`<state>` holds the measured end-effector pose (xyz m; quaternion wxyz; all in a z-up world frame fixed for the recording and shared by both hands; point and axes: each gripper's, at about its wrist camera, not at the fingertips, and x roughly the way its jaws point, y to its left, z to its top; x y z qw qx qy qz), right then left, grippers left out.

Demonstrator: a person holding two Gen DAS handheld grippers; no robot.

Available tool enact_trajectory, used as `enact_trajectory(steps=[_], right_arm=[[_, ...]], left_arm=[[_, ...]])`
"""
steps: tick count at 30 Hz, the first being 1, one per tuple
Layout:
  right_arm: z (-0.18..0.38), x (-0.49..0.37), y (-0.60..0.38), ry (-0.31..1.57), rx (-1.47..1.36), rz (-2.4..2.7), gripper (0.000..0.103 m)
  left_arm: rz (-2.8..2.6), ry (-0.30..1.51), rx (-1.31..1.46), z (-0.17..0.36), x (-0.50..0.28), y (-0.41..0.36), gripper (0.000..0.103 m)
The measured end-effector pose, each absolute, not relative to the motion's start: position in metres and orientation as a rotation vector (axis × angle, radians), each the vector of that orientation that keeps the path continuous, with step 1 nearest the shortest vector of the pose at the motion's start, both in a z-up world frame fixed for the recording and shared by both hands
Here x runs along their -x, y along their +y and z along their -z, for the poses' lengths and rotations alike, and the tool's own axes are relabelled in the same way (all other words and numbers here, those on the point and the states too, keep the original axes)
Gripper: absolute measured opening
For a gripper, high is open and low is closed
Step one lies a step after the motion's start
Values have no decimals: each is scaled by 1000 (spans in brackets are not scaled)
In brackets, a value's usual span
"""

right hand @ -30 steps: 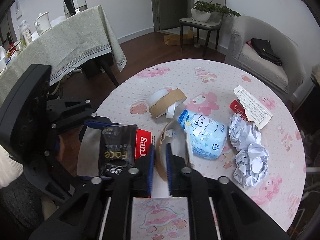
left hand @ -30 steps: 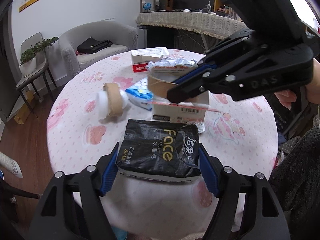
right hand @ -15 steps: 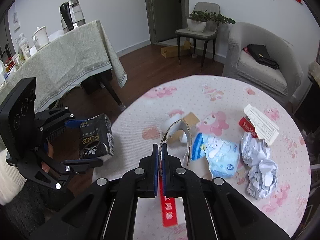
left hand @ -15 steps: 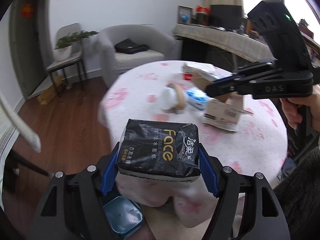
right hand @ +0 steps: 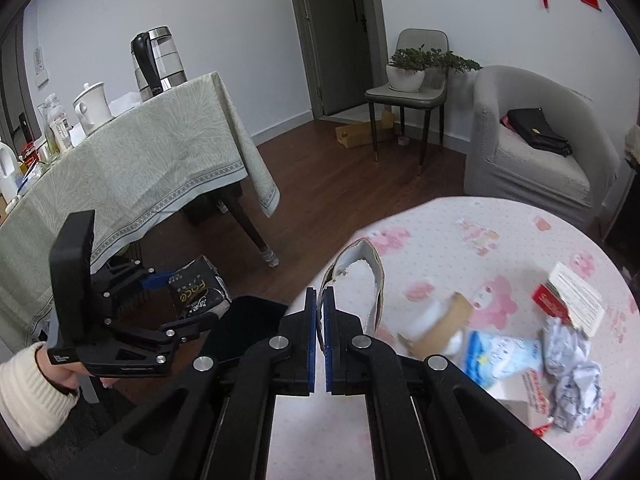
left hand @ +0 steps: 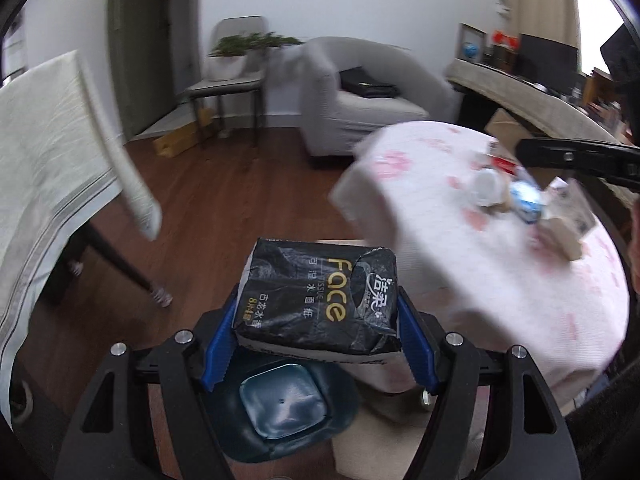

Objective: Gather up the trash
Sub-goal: 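Carry the black tissue pack with the left tool while the right tool carries a paper strip to the bin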

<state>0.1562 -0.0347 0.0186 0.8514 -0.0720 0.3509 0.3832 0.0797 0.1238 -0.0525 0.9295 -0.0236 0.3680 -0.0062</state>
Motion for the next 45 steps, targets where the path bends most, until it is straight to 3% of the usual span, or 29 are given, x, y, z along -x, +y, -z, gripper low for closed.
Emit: enact_trajectory(steps=[26,30,33,45], right_arm=[[55,-137,137,913,210,-969,3],[70,-141,149,951,228,-960,3],[81,-143,158,979,243,-958,3],[128,-151,180,1074,278,-937,3]], left_arm=[[-83,1084,161,151,-72,218,75],[-62,1085,179,153,-71,220,87],[-57,1071,184,150,-67,222,91],[-122,960,147,114,-38,243,91]])
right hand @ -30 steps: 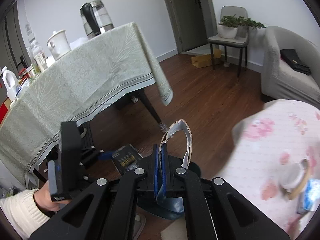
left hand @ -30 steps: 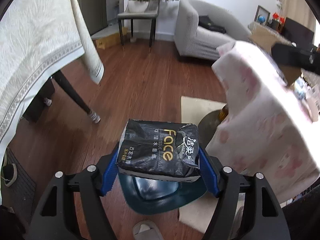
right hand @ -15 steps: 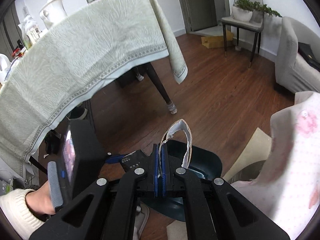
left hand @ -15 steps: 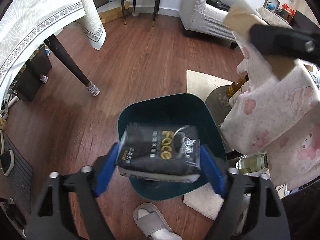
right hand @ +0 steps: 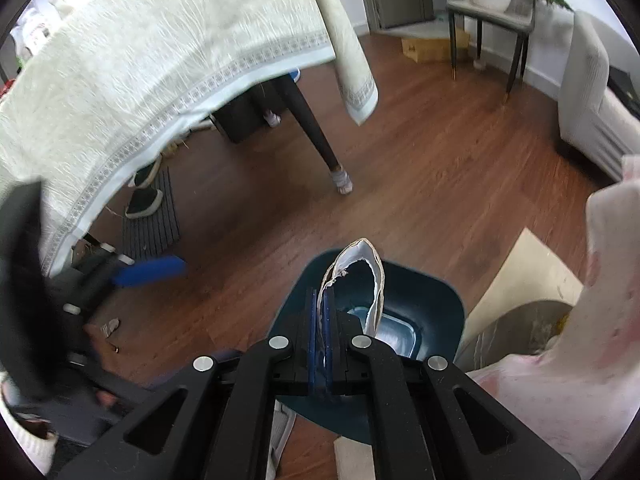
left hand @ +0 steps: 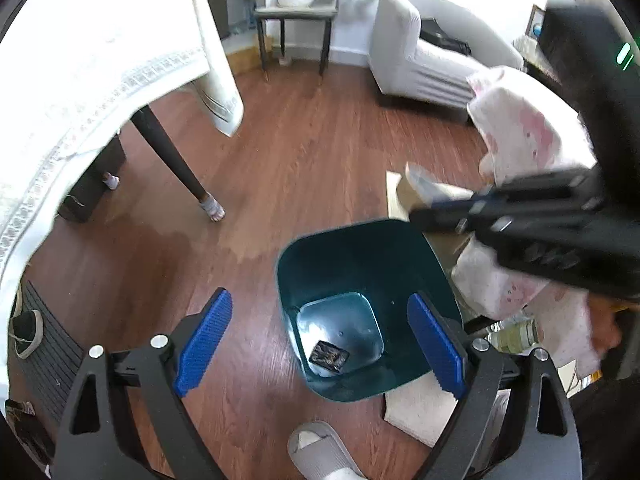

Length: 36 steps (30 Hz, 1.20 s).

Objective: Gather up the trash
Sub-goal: 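Carry the black tissue pack with the left tool while the right tool carries a paper strip to the bin, then open the left tool over the bin while the right tool releases its paper strip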

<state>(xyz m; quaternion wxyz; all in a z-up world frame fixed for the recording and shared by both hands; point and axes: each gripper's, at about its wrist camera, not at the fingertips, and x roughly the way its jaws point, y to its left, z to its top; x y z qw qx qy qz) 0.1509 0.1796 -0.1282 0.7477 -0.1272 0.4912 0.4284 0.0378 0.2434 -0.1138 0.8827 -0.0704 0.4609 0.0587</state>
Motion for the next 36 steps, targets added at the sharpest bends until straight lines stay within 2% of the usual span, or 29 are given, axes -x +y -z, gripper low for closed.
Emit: enact_trajectory(steps=[9,14,27,29,30,32,33,36], right_arm=[[176,-156,189,1176,307,-916,3],[202,-155,190,1234,321,-911,3],[256,-146,187,1322,413,-872,3],[261,-148,183,1325,430,-854,5],[261,-150,181,1325,432,-845,11],[262,-151,177,1328,422,-836,29],[263,-151,176,1325,422,-837,42],[263,-150,173,1312,448,-836,44]], left_arm=[[-147,847,212,78,-22,262,91],[-159,801,217,65,-19,263,87],[-175,770,191,51,-18,259,63],[-177,762,179,48,-16,258,62],[-180,758,177,47,-15,259,62],[-185,747,182,44,-14,260,62],[-186,743,183,42,-14,260,62],[-196,720,174,36,-14,258,62]])
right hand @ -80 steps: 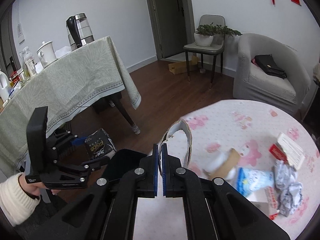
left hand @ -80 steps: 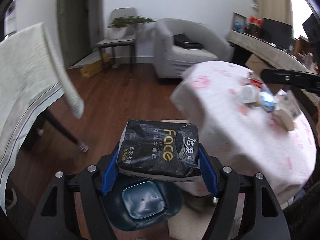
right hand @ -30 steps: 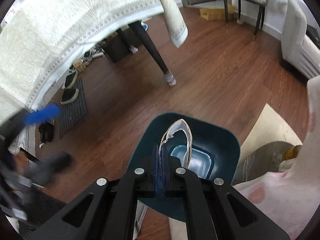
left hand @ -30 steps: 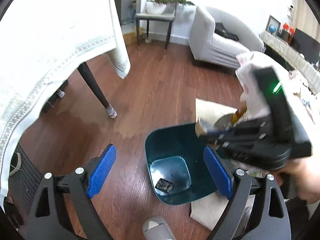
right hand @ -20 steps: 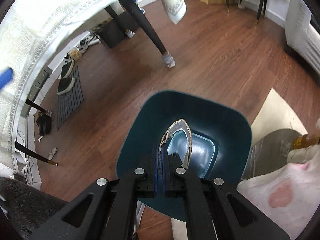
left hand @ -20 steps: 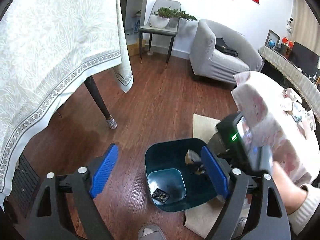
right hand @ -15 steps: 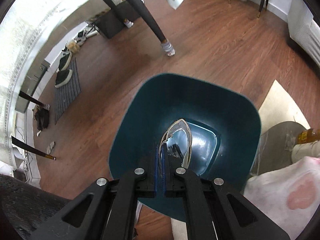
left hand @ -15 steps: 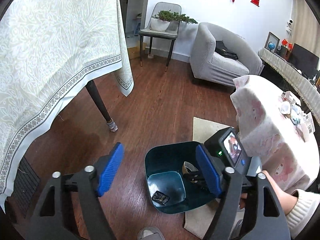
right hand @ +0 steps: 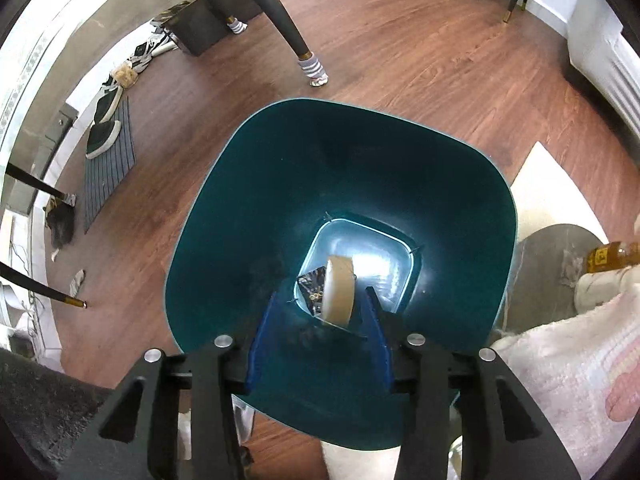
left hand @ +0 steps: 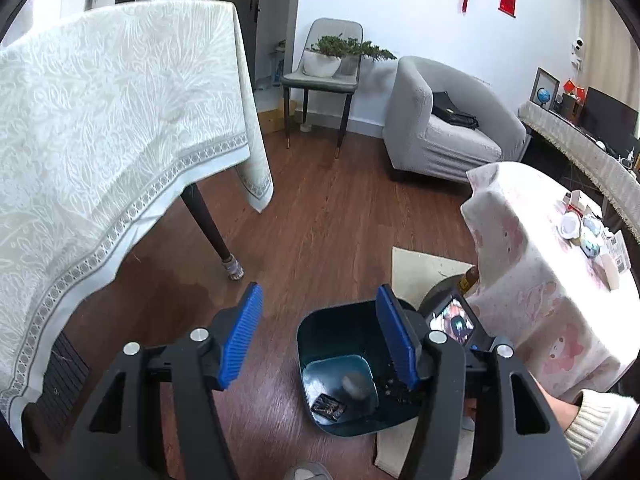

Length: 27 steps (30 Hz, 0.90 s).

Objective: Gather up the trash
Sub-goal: 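Open the left tool over the bin while the right tool releases its paper strip, then move the right tool back to the table and grasp the white SanDisk packaging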

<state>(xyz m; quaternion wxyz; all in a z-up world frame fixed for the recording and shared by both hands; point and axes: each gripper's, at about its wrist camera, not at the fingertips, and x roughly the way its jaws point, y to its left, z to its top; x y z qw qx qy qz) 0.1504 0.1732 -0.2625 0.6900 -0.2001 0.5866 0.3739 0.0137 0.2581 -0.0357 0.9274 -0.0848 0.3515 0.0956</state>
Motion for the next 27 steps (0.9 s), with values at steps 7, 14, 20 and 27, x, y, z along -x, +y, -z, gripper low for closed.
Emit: enact_trajectory(steps=[7,14,20,27], right_arm=[[236,-150,167,1246,412,-869,44],[182,-140,164,1138,353,-938,44],[122,-123,153,1011,329,-1000,44],[73,-116,115,905,329,-1001,44]], left_arm=[[-195,681,171,21,-15,251,62],[-194,664,170,13,-21,248,62],[-187,629,177,0,-24,243,62],[-144,581,157,-17,-37,218,66]])
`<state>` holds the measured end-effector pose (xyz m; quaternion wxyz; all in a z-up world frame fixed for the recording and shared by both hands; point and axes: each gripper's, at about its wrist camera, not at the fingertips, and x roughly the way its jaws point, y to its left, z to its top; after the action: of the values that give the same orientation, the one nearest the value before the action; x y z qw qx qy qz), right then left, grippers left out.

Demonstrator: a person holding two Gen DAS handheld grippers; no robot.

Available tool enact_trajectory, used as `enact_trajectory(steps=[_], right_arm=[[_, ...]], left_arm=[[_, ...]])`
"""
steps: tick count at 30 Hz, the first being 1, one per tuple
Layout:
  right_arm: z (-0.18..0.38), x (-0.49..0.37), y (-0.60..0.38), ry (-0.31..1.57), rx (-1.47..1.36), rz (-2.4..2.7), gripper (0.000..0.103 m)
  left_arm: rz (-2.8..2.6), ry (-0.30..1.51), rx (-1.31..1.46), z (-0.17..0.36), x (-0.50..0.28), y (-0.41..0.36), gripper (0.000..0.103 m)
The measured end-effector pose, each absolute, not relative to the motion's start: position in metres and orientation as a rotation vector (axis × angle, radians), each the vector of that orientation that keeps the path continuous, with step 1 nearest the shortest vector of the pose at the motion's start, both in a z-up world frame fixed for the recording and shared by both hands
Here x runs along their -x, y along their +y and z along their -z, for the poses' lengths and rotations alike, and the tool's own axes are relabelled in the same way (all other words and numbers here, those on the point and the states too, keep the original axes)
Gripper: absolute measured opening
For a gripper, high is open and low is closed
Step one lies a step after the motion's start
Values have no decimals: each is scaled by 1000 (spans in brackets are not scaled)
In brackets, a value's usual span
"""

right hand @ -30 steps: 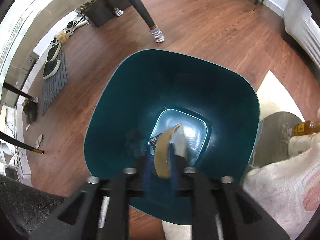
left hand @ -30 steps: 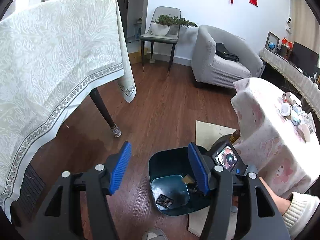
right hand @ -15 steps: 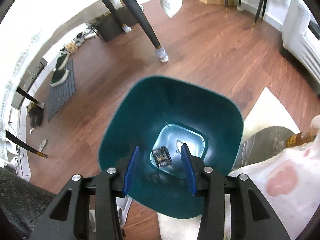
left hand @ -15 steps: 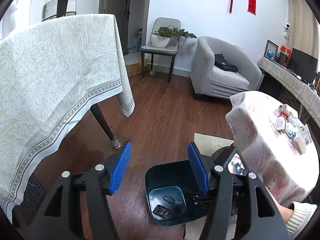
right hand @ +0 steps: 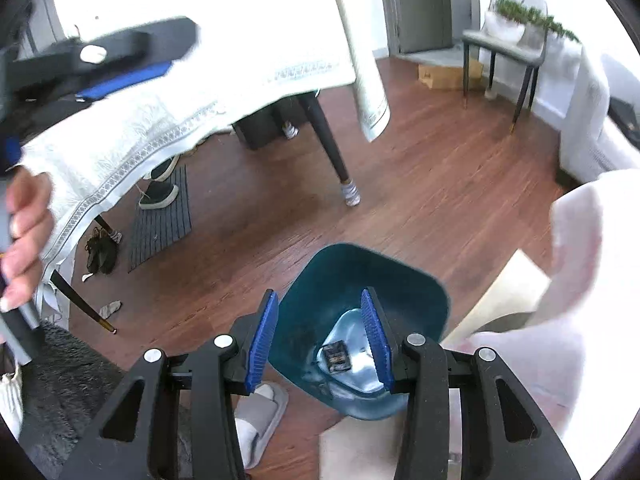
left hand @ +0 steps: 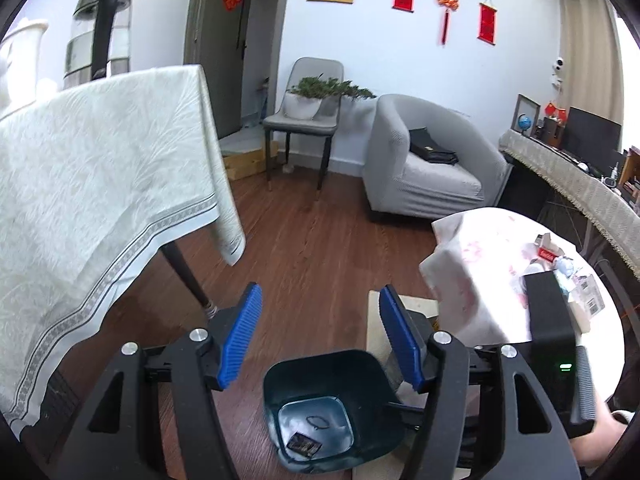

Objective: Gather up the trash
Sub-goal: 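Move the right tool back to the table and grasp the white SanDisk packaging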

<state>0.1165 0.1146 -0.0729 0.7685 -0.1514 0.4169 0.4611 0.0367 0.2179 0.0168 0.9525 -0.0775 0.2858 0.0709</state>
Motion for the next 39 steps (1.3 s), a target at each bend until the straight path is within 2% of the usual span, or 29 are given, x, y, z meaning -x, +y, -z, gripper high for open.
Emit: enact_trajectory(steps=[12,27,35,39], right_arm=[[25,-121,26,788,265,-909,44],[5,-121,-91,686,268,-728,44],[3,-134,-157,673,196,-634,44],[1,-135,-178,669,155,-617,44]], left_arm=[[-31,563,129,-24,-73,144,74],[137,601,108,2,-128,54,72],[258,645,119,17,-151,17,53],[290,666,91,25,-161,1,40]])
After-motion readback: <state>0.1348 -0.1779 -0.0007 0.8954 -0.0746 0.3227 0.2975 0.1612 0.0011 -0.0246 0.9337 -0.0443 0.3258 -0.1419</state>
